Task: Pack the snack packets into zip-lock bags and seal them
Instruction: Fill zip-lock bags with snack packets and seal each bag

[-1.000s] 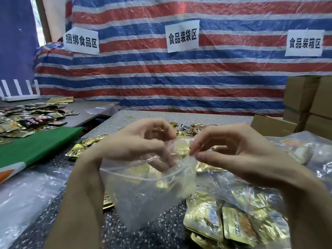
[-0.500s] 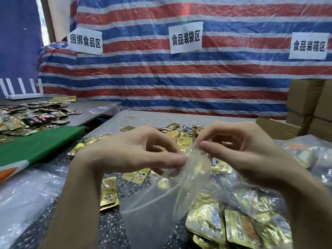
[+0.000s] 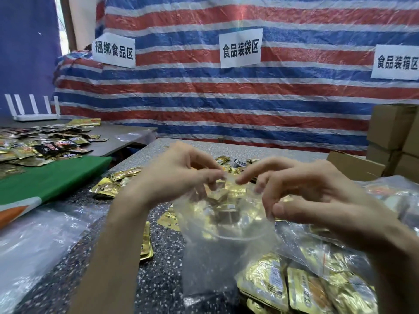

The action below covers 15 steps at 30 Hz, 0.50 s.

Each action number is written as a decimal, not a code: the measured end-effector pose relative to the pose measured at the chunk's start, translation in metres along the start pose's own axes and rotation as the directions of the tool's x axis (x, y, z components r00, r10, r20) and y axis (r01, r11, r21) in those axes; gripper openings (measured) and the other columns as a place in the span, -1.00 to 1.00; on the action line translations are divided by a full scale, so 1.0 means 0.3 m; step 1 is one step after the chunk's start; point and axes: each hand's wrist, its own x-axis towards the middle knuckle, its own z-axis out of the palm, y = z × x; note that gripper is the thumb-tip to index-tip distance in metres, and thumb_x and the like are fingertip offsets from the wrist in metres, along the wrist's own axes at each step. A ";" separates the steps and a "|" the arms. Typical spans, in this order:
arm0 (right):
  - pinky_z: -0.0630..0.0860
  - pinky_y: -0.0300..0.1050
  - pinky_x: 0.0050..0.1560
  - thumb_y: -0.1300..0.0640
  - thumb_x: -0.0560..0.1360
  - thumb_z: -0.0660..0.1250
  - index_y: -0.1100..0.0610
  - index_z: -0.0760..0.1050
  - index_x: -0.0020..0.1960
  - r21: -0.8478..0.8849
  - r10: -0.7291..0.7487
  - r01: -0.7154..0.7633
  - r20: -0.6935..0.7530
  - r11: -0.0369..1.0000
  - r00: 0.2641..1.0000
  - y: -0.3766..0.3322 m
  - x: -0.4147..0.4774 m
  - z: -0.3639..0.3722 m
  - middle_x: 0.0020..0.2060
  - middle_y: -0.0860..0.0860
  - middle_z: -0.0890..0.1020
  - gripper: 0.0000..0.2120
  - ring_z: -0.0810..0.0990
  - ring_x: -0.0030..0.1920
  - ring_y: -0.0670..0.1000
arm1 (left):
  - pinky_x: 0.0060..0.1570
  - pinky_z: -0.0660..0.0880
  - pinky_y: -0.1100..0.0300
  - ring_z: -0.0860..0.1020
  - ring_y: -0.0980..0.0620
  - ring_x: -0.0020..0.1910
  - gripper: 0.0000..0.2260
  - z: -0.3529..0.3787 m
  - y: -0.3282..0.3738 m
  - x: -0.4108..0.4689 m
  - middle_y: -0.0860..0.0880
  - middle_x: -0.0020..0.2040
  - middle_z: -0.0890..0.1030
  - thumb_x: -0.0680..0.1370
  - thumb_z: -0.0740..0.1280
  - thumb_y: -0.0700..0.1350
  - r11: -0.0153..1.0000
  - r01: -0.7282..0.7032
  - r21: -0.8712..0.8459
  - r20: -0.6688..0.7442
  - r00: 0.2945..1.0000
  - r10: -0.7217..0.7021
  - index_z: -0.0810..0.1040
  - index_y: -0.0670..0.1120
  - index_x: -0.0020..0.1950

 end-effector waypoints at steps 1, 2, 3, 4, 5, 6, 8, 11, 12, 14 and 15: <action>0.49 0.05 0.02 0.23 0.35 0.34 0.09 0.60 -0.30 -0.016 0.009 -0.009 0.036 1.000 0.999 -0.004 0.003 0.005 0.12 -0.12 0.68 -0.89 0.62 0.11 -0.03 | -0.36 0.55 0.24 0.63 0.01 -0.35 -0.92 0.011 -0.006 0.008 -0.08 -0.27 0.70 0.54 0.41 -0.19 1.000 0.003 -0.005 0.008 1.000 -0.003 0.72 -0.12 -0.06; 0.47 0.01 -0.03 0.22 0.35 0.32 0.04 0.58 -0.31 -0.049 0.034 -0.031 0.072 0.998 0.997 -0.005 0.008 0.009 0.08 -0.15 0.69 -0.87 0.63 0.08 -0.07 | -0.39 0.53 0.26 0.63 0.01 -0.37 -0.93 0.026 -0.013 0.017 -0.09 -0.27 0.70 0.53 0.41 -0.21 1.000 0.004 -0.019 0.008 1.000 -0.004 0.71 -0.14 -0.06; 0.45 -0.04 -0.07 0.19 0.35 0.31 0.00 0.56 -0.32 -0.093 0.067 -0.058 0.095 0.994 0.993 -0.002 0.011 0.012 0.04 -0.19 0.70 -0.87 0.63 0.04 -0.12 | -0.41 0.52 0.26 0.62 0.01 -0.39 -0.94 0.040 -0.023 0.028 -0.11 -0.27 0.70 0.53 0.42 -0.24 0.999 0.001 -0.048 -0.004 1.000 -0.001 0.69 -0.16 -0.05; 0.45 -0.05 -0.09 0.16 0.34 0.29 -0.02 0.54 -0.32 -0.135 0.096 -0.082 0.100 0.987 0.990 0.002 0.012 0.013 0.01 -0.22 0.70 -0.88 0.62 0.01 -0.14 | -0.43 0.52 0.26 0.61 0.00 -0.41 -0.95 0.053 -0.035 0.039 -0.13 -0.27 0.70 0.52 0.43 -0.26 0.996 -0.002 -0.091 -0.024 1.000 0.000 0.68 -0.20 -0.05; 0.47 -0.03 -0.10 0.12 0.33 0.28 -0.04 0.54 -0.31 -0.168 0.119 -0.103 0.089 0.980 0.989 0.008 0.013 0.013 -0.01 -0.22 0.70 -0.89 0.61 0.01 -0.14 | -0.45 0.51 0.25 0.60 -0.01 -0.42 -0.96 0.065 -0.049 0.052 -0.16 -0.27 0.70 0.50 0.44 -0.28 0.990 0.000 -0.144 -0.044 0.999 -0.006 0.67 -0.22 -0.06; 0.50 0.02 -0.08 0.09 0.34 0.27 -0.08 0.55 -0.29 -0.193 0.131 -0.116 0.065 0.974 0.989 0.011 0.013 0.013 -0.02 -0.19 0.70 -0.89 0.61 0.01 -0.13 | -0.46 0.50 0.24 0.60 -0.02 -0.43 -0.96 0.076 -0.066 0.065 -0.18 -0.26 0.70 0.48 0.46 -0.28 0.980 0.003 -0.200 -0.058 0.998 -0.015 0.67 -0.22 -0.08; 0.56 0.10 -0.05 0.04 0.37 0.26 -0.10 0.54 -0.26 -0.204 0.147 -0.142 0.009 0.969 0.989 0.013 0.013 0.016 -0.03 -0.12 0.69 -0.89 0.60 -0.01 -0.10 | -0.44 0.51 0.18 0.61 -0.05 -0.41 -0.93 0.096 -0.102 0.086 -0.20 -0.21 0.70 0.44 0.51 -0.21 0.935 0.035 -0.352 -0.065 0.996 -0.061 0.69 -0.17 -0.10; 0.61 0.13 -0.03 -0.02 0.42 0.26 -0.05 0.54 -0.19 -0.202 0.187 -0.192 -0.044 0.960 0.981 0.024 0.012 0.018 -0.03 -0.10 0.68 -0.89 0.61 -0.01 -0.09 | -0.34 0.60 0.13 0.68 -0.12 -0.23 -0.69 0.109 -0.155 0.116 -0.22 -0.01 0.70 0.46 0.44 0.01 0.692 0.145 -0.707 0.033 0.984 -0.172 0.65 -0.20 0.06; 0.61 0.12 0.00 -0.02 0.41 0.26 -0.05 0.54 -0.19 -0.206 0.205 -0.211 -0.054 0.955 0.977 0.029 0.013 0.017 -0.03 -0.12 0.68 -0.89 0.60 0.01 -0.12 | -0.30 0.61 0.13 0.69 -0.13 -0.16 -0.64 0.114 -0.183 0.124 -0.21 0.03 0.70 0.49 0.39 0.04 0.627 0.167 -0.761 0.032 0.975 -0.222 0.62 -0.23 0.10; 0.56 0.11 0.06 -0.01 0.38 0.26 -0.03 0.53 -0.20 -0.205 0.228 -0.240 -0.079 0.949 0.970 0.035 0.016 0.013 -0.03 -0.17 0.68 -0.90 0.58 0.03 -0.18 | -0.22 0.64 0.03 0.68 -0.09 -0.11 -0.72 0.121 -0.266 0.145 -0.16 0.01 0.70 0.52 0.40 -0.02 0.783 0.244 -0.571 -0.110 0.923 -0.369 0.62 -0.21 0.08; 0.54 0.12 0.08 0.00 0.36 0.26 -0.01 0.53 -0.20 -0.203 0.230 -0.245 -0.096 0.948 0.968 0.037 0.016 0.010 -0.03 -0.18 0.68 -0.90 0.58 0.04 -0.17 | -0.15 0.65 -0.02 0.67 -0.06 -0.11 -0.80 0.130 -0.312 0.151 -0.13 -0.04 0.69 0.52 0.44 -0.07 0.897 0.324 -0.302 -0.227 0.889 -0.398 0.64 -0.19 0.04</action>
